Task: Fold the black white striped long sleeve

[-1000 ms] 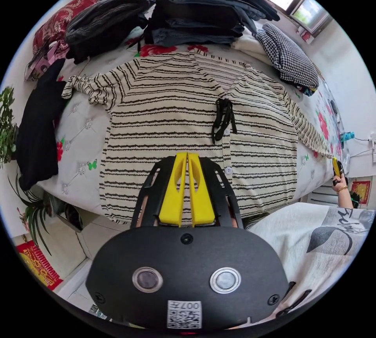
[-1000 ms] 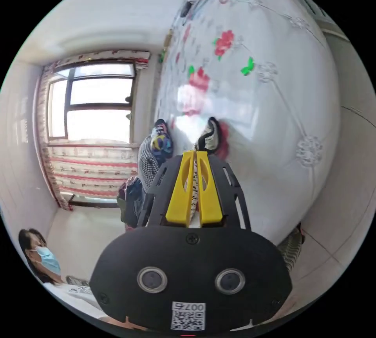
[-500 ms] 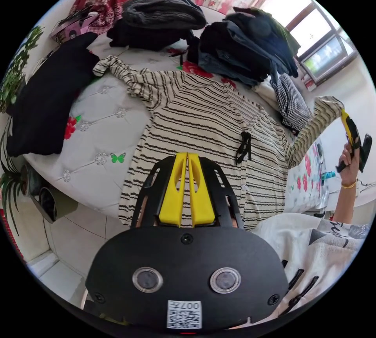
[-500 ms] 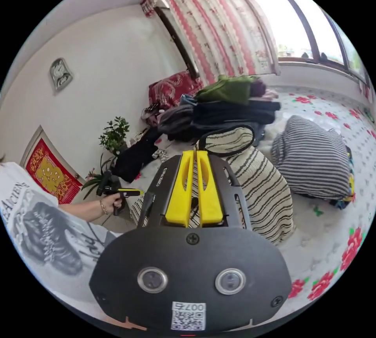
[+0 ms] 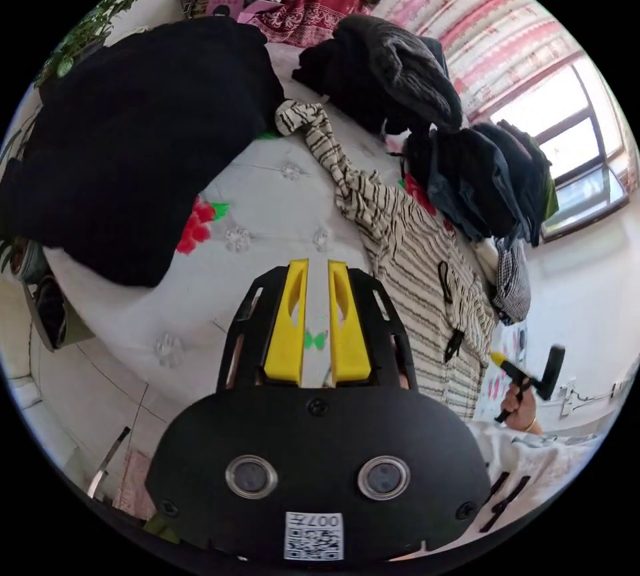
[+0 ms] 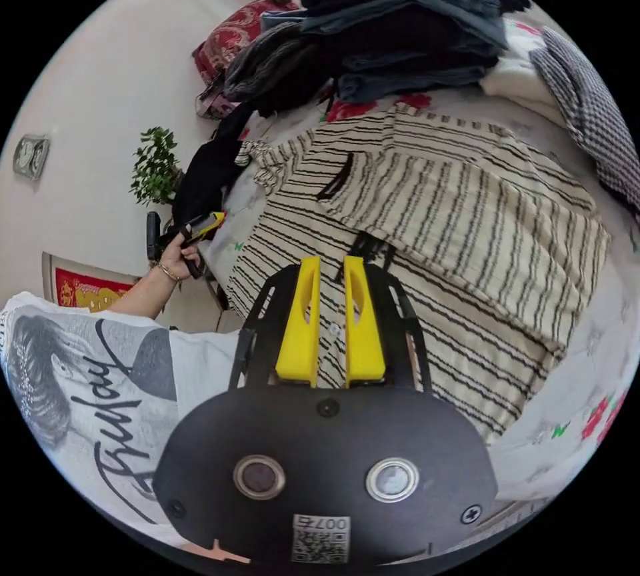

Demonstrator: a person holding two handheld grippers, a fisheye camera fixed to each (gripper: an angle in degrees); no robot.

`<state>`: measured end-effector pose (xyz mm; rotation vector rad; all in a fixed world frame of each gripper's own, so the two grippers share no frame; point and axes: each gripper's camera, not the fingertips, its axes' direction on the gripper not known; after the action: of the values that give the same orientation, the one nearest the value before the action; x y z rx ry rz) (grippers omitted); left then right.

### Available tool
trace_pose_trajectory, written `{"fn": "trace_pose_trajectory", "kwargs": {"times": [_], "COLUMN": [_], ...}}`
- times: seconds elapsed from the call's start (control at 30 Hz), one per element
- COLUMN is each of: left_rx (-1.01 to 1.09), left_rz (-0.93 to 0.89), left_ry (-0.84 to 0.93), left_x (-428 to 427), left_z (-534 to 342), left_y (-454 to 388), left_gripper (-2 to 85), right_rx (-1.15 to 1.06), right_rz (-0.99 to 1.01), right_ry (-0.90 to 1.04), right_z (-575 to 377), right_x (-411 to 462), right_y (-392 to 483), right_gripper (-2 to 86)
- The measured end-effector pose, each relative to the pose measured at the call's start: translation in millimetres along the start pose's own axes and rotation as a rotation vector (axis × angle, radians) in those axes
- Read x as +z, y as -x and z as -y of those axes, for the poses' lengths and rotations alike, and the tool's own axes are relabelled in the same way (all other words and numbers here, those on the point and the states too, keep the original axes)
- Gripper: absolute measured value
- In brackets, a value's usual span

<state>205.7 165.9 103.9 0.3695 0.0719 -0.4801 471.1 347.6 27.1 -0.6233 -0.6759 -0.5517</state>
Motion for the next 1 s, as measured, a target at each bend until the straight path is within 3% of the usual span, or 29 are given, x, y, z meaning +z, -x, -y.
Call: {"fn": "trace_pose_trajectory", "kwargs": {"times": [0.2,0.37,0.53,0.6,0.67,0.8,1.0], "left_rx": [0.012,-0.013,-0.23,-0.275,-0.238,-0.062,0.042], "left_rz": [-0.017,-0.022,-0.083,-0.241,-0.28,-0.314,-0.246], "left_ry": [-0.034,0.059,0.019,-0.085,-0.197,-0.372,-0.473], "left_x": [30,87,107,90,61,-8,-55], "left_z": [111,162,167,161,157,142,112], "left_y": [10,6,30,40,33,0,-44], "left_gripper": [9.0,10.6,0.7,-0.4,-0.7,-0.9,-0.8], "right_rx": [0.282,0.347,0.261,0.239,0.24,0.308,0.349], "right_rz": [-0.003,0.008,-0.031,-0.048,-0.048,-0.007,0.045], "right_ry": [-0.079,-0.071,-0.044,-0.044,-0.061,-0.081,-0.096], "right_z": [-62,-67,-39,-33,-32,-44,-58], "right_x": [-14,-8,-5,-7,-11,-15,-18], "right_y": [-46,-48,-33,-31,-34,-58,-84], "right_gripper": [4.2,4.7,5.0,5.1,5.2,5.5,6.1]}}
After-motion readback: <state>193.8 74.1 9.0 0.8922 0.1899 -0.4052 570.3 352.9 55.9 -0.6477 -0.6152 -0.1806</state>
